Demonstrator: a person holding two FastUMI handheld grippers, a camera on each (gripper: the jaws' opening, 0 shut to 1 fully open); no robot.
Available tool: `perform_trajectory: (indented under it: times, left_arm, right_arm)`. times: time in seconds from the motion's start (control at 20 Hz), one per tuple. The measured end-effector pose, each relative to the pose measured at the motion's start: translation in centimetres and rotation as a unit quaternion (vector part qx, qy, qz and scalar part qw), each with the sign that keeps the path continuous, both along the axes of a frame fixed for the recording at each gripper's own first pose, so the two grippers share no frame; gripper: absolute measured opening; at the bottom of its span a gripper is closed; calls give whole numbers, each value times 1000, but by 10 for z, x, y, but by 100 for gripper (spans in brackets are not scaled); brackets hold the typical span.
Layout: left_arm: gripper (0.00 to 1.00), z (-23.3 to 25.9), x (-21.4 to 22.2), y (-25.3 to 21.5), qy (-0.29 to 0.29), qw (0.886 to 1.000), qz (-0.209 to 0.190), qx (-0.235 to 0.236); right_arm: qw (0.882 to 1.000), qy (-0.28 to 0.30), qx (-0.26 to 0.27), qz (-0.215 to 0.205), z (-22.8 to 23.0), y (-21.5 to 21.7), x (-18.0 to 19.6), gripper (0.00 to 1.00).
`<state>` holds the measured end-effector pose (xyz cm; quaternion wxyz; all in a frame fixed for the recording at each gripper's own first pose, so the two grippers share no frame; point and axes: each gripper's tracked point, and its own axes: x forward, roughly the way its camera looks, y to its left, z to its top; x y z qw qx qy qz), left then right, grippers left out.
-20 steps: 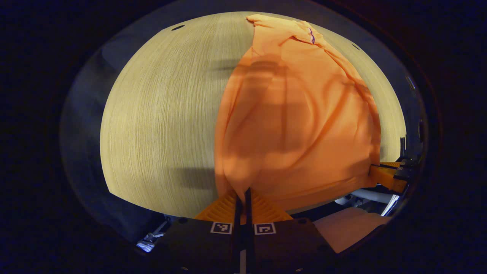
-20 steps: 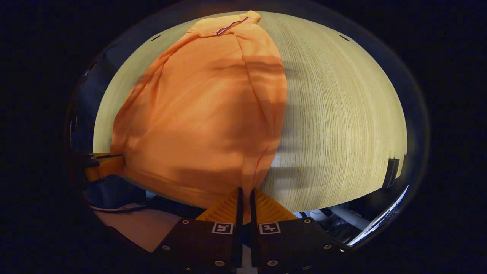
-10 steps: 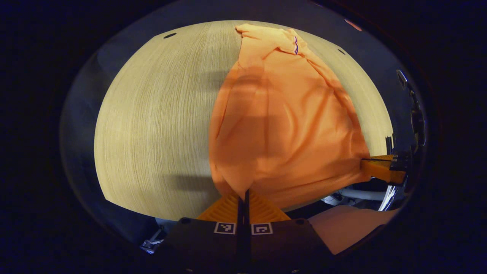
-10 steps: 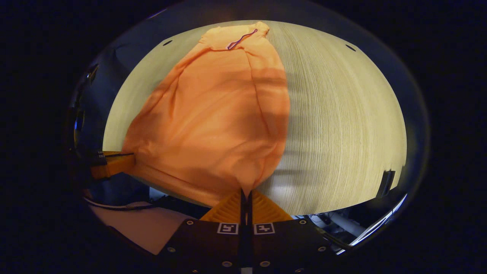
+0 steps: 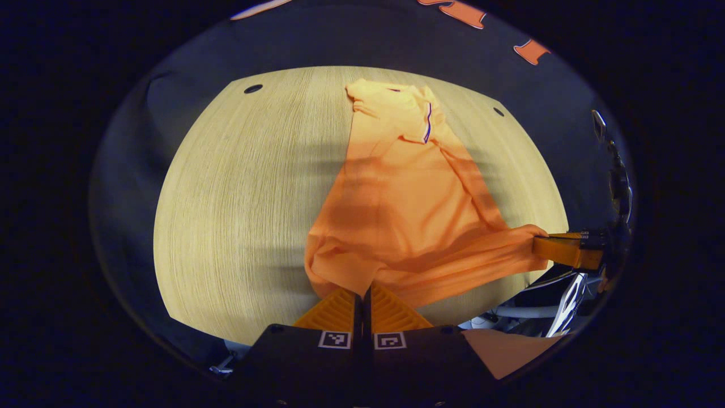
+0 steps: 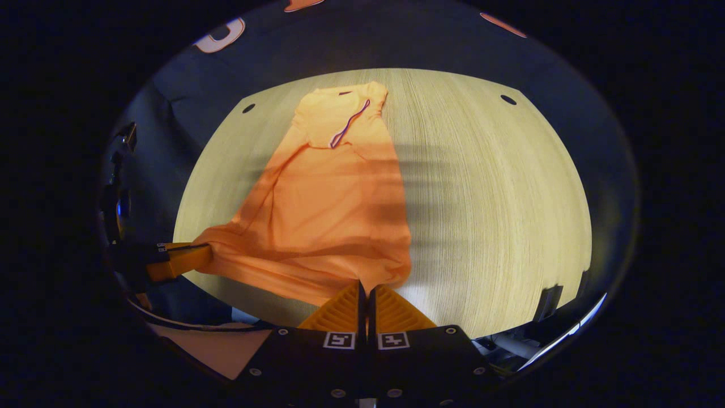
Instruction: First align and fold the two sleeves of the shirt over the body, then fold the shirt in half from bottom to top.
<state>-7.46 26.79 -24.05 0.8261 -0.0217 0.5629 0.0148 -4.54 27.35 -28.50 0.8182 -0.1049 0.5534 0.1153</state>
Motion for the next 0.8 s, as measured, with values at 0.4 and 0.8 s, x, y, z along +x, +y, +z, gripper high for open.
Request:
perform_trajectory:
  times: [0.4, 0.8]
  left_arm:
    - [1, 43, 85, 9, -73, 997, -15, 14]
    - [0, 93, 194, 13, -153, 987, -34, 33]
  right_arm:
    - [998, -65, 24, 5, 50, 19, 76, 0]
    - [992, -120, 37, 9, 88, 41, 158, 0]
